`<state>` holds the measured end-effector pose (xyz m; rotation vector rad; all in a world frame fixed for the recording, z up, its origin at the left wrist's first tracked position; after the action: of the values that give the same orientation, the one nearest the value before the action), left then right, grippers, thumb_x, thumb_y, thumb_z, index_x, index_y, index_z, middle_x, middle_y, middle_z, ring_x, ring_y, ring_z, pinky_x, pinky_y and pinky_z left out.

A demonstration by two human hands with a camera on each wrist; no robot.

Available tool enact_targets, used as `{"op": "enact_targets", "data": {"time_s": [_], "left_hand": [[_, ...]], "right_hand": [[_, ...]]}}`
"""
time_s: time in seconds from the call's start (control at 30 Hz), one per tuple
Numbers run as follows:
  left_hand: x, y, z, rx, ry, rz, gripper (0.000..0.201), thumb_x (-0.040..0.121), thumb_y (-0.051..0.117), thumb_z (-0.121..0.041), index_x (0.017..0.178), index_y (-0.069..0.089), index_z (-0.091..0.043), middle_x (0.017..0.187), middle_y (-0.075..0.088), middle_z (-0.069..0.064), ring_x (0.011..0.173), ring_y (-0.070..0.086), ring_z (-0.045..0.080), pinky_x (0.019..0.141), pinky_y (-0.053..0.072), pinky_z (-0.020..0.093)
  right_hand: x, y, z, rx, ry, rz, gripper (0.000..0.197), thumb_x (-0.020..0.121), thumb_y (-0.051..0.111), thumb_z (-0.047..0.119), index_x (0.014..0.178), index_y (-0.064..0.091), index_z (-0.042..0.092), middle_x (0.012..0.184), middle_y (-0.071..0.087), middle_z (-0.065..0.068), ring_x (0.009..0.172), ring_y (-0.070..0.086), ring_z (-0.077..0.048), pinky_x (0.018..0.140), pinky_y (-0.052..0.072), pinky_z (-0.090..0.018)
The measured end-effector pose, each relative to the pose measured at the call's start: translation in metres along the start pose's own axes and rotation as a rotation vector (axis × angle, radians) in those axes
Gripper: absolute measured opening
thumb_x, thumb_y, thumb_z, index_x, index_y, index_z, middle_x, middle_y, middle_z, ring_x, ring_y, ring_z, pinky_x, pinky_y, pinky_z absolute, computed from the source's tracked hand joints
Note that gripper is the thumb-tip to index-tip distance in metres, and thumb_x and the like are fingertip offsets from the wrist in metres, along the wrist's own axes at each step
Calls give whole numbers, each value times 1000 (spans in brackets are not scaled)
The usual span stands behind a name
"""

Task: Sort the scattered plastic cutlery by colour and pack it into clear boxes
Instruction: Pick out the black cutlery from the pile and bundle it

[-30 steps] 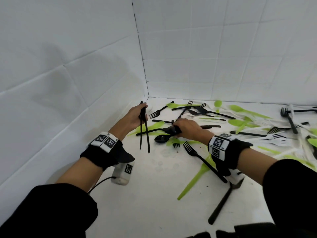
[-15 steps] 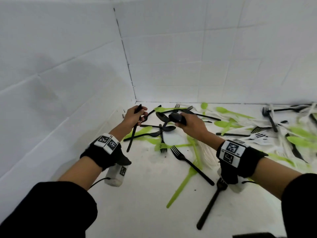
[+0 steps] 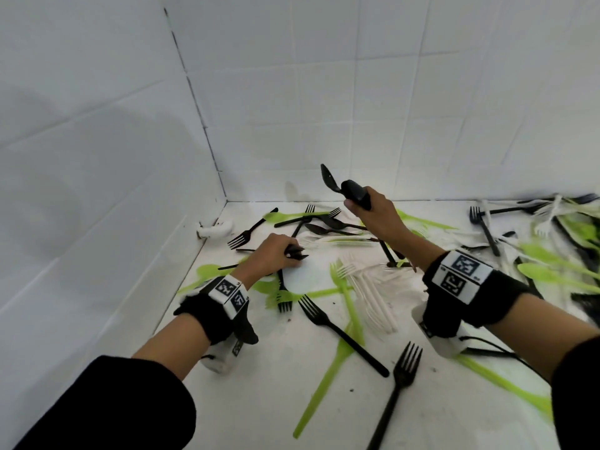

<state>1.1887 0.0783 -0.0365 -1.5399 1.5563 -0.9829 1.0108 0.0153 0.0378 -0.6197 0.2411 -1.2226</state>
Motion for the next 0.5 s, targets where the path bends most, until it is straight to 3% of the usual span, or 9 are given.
{"op": "enact_targets", "data": {"time_s": [0.13, 0.23, 0.33, 0.5], "left_hand": [[-2, -24, 5, -106, -24, -139, 17, 79, 73, -21, 89, 67, -8, 78, 64, 6, 77, 56, 18, 61, 35, 15], [-4, -52, 4, -223, -71, -259, 16, 82, 70, -21, 93, 67, -10, 81, 63, 2, 78, 54, 15, 66, 35, 22], [-6, -83, 1, -321, -85, -365, 15, 85, 66, -19, 96, 65, -9, 73, 57, -4, 69, 50, 11, 63, 34, 16], [-13, -115, 9, -550, -118, -428, 6, 93, 55, -13, 95, 55, -8, 72, 48, -5, 69, 46, 9, 68, 38, 25]], "right_hand": [[23, 5, -13, -184, 57, 14, 30, 77, 70, 22, 98, 59, 4, 88, 64, -13, 84, 63, -33, 76, 51, -40], [37, 22, -23, -307, 84, 78, 26, 78, 66, 20, 98, 62, 3, 90, 64, -15, 91, 62, -34, 66, 43, -32], [46, 45, -19, -484, -8, 152, 31, 84, 63, 29, 102, 62, 3, 104, 65, -18, 101, 59, -34, 69, 39, -31], [50, 87, -11, -721, -157, 280, 42, 85, 61, 41, 106, 61, 5, 110, 64, -15, 103, 59, -33, 73, 42, -32]]}}
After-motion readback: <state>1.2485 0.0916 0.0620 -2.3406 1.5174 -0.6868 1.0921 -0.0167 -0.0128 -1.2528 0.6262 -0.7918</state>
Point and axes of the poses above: each hand's wrist, its own x-axis towards the middle knuckle, its own y-axis out of the palm, z = x × y, the point moved 10 cm from there along x, towards the middle knuckle
